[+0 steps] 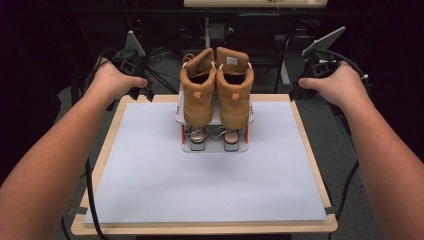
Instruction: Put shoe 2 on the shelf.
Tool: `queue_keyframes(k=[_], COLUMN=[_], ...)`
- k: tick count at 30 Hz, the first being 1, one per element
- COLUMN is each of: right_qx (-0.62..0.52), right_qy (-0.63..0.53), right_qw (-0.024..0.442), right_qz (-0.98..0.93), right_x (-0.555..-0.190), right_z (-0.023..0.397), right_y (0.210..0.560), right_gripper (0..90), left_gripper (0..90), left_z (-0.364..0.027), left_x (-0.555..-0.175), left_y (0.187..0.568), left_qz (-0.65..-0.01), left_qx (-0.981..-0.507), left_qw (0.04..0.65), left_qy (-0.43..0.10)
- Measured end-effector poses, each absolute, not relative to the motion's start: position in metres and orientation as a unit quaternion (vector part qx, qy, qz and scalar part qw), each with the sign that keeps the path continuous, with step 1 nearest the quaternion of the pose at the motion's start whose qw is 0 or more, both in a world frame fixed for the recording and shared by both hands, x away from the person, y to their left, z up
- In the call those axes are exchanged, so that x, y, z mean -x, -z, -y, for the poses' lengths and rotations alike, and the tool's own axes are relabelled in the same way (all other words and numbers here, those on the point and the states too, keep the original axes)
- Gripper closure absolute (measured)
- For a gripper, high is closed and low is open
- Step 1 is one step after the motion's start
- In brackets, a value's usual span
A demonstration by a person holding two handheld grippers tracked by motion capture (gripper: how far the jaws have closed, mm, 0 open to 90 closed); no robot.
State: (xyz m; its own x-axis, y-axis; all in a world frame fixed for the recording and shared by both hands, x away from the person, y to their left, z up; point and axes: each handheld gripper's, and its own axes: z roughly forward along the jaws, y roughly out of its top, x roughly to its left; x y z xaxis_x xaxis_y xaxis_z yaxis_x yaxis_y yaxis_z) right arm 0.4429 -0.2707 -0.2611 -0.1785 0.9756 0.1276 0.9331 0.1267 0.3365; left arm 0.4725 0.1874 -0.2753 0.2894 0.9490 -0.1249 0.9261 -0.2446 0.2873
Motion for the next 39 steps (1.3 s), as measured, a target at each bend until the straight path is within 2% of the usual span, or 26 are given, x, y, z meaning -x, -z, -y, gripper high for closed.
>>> queue_keyframes(k=[8,17,27,39], right_qx=[-0.611,-0.59,-0.576,-0.549], right_qy=[-0.166,-0.152,-0.13,-0.127], right_qw=[0.052,0.033,0.046,0.058], right_qz=[-0.772,-0.793,-0.806,-0.824], right_x=[-0.429,-0.406,-0.393,-0.374], right_z=[0.267,0.268,0.268,0.256], right_y=[0.289,0.341,0.388,0.432], right_gripper=[48.4,48.4,47.9,47.6], left_gripper=[47.4,48.4,49.4,47.3], left_z=[-0.192,-0.2,-0.213,-0.228], left_x=[-0.46,-0.438,-0.413,-0.393], left_y=[0.302,0.346,0.408,0.455], left_qz=[-0.58,-0.56,-0.548,-0.548], left_qx=[-0.8,-0.813,-0.821,-0.817], left_qw=[0.153,0.156,0.163,0.179], left_qy=[-0.025,-0.017,0.001,0.008])
